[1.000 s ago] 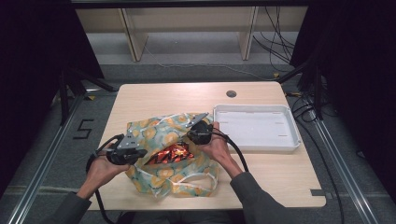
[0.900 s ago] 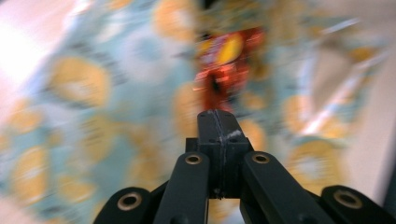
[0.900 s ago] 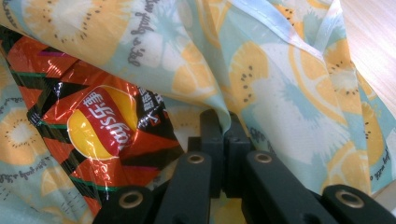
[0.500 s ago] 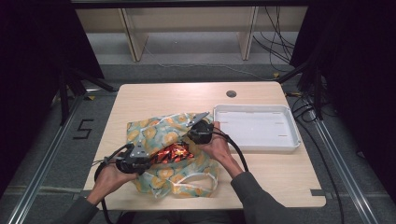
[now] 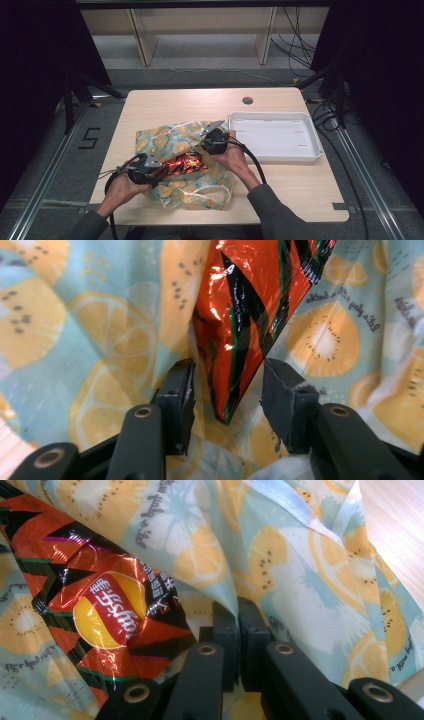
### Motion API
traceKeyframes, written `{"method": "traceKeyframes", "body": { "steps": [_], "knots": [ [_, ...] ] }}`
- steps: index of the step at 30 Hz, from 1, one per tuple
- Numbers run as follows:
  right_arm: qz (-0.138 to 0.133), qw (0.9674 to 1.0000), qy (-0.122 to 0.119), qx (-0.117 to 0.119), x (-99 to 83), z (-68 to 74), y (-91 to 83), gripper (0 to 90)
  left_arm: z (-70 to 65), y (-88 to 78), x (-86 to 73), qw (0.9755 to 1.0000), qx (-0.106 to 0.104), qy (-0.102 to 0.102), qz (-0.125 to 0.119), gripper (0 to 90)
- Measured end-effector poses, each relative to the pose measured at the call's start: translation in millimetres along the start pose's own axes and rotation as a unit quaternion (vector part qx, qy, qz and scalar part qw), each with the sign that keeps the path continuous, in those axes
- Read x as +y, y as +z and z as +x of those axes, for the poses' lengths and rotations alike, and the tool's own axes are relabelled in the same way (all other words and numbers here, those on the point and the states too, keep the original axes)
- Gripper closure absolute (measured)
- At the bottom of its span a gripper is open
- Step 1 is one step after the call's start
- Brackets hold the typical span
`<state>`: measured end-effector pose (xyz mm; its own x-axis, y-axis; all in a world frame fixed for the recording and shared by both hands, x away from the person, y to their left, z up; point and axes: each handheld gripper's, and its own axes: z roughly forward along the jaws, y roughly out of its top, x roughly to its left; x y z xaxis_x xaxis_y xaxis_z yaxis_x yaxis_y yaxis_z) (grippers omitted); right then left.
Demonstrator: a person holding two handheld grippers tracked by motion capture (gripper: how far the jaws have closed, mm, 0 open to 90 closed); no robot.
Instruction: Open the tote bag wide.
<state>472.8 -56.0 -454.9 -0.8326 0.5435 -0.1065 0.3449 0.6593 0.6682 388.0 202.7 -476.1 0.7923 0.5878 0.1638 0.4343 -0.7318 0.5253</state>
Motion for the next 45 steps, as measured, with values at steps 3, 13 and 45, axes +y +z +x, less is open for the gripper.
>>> {"method": "traceKeyframes", "body": {
  "steps": [3,13,45],
  "knots": [
    [0.006,0.9999,0.013,0.000,-0.4,0.2,-2.2,88.2,-3.8,4.6,0.8,0.9999,0.013,0.005,-0.008,55.6],
    [0.005,0.9998,0.019,0.001,-0.4,1.0,-2.8,88.2,-0.2,0.0,0.6,0.9995,0.009,0.018,-0.023,86.4],
    [-0.044,0.9980,0.037,0.026,0.8,-6.6,-40.1,69.8,36.6,-91.4,23.6,0.9812,-0.088,-0.028,-0.170,88.4]
  ]
}}
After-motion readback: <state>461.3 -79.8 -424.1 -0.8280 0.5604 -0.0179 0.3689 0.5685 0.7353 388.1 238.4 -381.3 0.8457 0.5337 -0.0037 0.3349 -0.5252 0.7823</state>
